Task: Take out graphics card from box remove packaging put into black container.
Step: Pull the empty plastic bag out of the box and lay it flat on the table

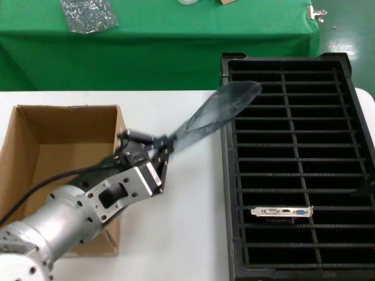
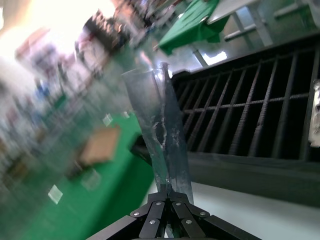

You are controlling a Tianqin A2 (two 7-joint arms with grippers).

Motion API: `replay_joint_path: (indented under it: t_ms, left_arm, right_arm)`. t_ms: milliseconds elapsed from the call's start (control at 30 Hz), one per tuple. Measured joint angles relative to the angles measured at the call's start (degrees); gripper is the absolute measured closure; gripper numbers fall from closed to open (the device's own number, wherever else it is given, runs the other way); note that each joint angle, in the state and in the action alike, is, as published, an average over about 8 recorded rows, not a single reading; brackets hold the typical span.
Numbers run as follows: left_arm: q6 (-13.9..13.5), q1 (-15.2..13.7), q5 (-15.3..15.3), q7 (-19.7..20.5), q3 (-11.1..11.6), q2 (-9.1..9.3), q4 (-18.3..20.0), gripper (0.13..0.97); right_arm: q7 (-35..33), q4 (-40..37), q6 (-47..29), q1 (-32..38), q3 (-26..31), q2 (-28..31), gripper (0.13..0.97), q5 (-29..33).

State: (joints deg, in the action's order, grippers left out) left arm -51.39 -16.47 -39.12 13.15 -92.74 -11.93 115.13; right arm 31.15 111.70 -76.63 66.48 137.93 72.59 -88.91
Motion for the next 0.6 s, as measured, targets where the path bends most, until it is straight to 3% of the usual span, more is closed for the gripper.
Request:
replay_joint_path:
  t_ms: [133,267,433,600]
  left_arm:
    - [-4.54,-0.37,3.17,9.36,3.11,4.99,-2.48,0.958]
    - [-5.73,-0.62,5.63,16.45,6.02,8.39,-5.39,0.958]
    - [-4.32,-0.85,7.58,23.66,8.63,10.63,-9.93,0.958]
    - [-2.84,-0.94,8.67,29.12,9.46,11.56,-14.92,0.958]
  right_arm:
    - [-0.16,-0.01,0.12,0.12,0.2,0.2,0.141,-0.18]
    - [0.3,-0.01,-0.01,0.39,0.45,-0.22,0.134,0.18]
    - [0.54,-0.01,-0.05,0.59,0.65,-0.4,0.129,0.34]
    - [0.61,-0.01,-0.03,0.74,0.82,-0.45,0.129,0.39]
